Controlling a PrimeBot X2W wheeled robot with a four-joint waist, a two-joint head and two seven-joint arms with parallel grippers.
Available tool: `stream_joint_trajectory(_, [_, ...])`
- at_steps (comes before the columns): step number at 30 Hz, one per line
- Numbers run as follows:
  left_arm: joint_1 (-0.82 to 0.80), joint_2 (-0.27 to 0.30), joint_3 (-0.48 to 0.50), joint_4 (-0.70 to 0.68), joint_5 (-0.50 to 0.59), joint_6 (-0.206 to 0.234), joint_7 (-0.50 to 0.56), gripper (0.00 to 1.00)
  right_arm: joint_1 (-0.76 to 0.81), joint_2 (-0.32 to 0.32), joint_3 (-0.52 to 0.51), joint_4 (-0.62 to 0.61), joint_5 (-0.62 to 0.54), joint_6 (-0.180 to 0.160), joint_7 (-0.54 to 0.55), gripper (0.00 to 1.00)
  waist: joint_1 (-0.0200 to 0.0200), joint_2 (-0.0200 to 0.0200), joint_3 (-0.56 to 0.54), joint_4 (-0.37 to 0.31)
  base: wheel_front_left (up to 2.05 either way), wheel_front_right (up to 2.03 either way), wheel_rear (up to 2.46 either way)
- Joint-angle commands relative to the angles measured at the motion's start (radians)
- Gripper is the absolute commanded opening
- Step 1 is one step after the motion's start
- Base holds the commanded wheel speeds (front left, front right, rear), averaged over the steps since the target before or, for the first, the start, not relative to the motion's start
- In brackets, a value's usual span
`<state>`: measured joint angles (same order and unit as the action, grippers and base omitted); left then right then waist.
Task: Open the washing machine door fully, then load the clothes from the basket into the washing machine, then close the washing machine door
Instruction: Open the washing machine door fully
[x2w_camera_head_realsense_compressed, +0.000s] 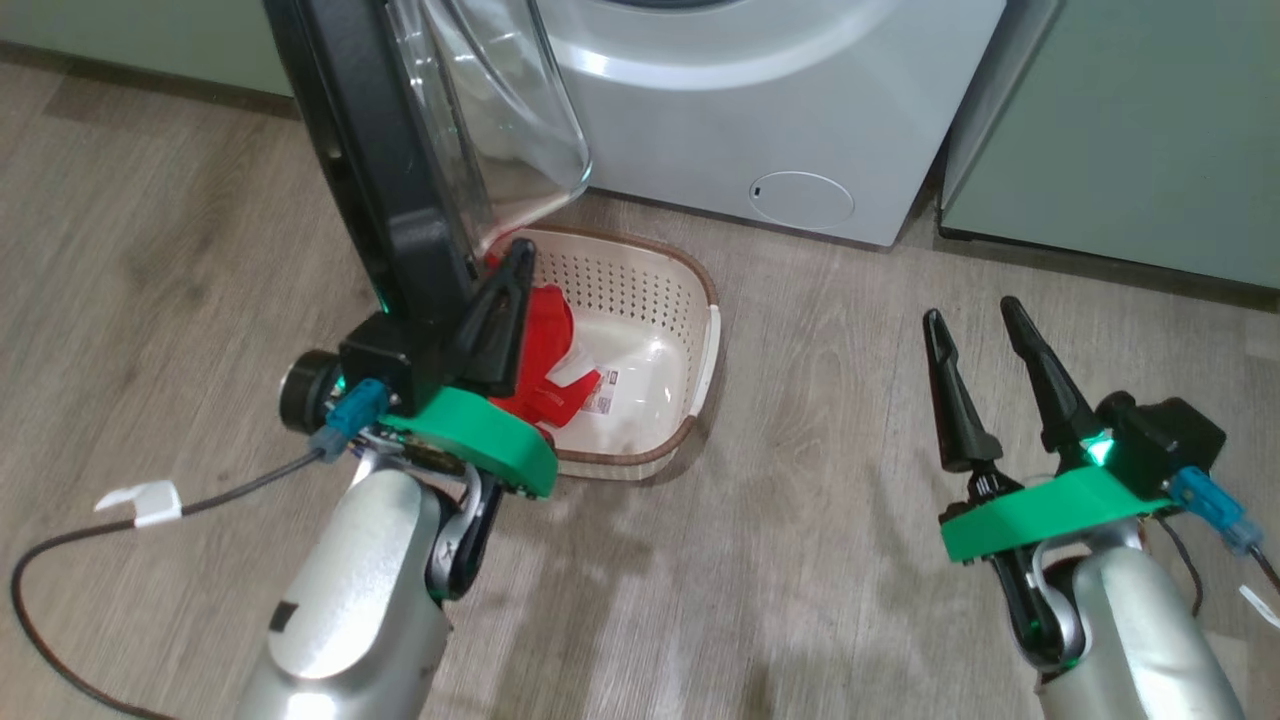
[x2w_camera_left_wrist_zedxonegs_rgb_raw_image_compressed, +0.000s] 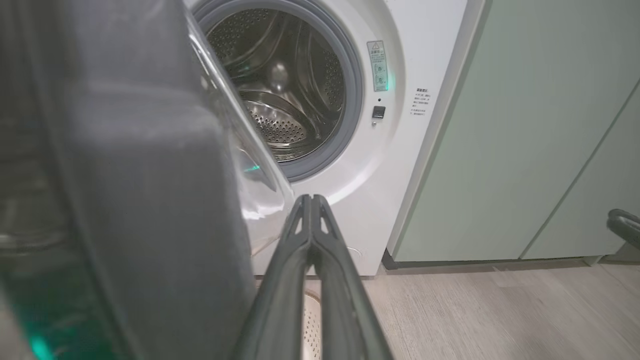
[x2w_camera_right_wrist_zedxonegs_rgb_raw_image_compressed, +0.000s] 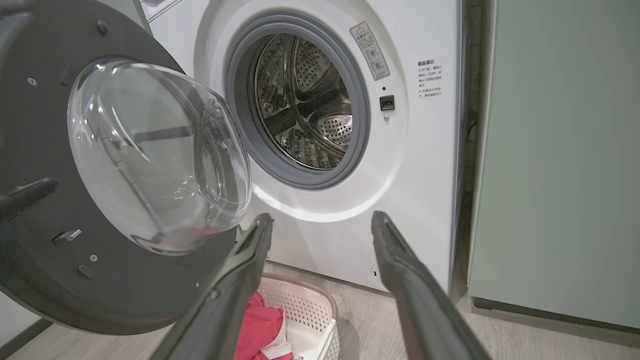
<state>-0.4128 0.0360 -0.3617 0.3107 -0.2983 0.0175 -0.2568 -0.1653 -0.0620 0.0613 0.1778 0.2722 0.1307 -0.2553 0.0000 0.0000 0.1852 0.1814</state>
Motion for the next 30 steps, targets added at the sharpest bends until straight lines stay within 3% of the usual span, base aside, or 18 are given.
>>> stream_joint_trajectory(1, [-0.053,0.014,0.041,-0.025,-0.004,0.006,-0.005,0.00,-0.043,0.006,0.022,-0.029,-0.012,0.000,-0.006,1.00,0.0000,0.0000,0.003,0.003,0.00,0.00,0.00])
stream_joint_trajectory(20, [-0.042,0.014,0.094,0.008,-0.017,0.013,-0.005,0.00,-0.041,-0.004,0.026,-0.009,-0.016,0.000,-0.006,1.00,0.0000,0.0000,0.003,0.115,0.00,0.00,0.00])
stream_joint_trajectory(30, [-0.055,0.014,0.235,0.024,0.000,0.003,-0.005,0.00,-0.058,-0.023,0.041,0.001,-0.022,0.000,-0.006,1.00,0.0000,0.0000,0.038,0.187,0.00,0.00,0.00])
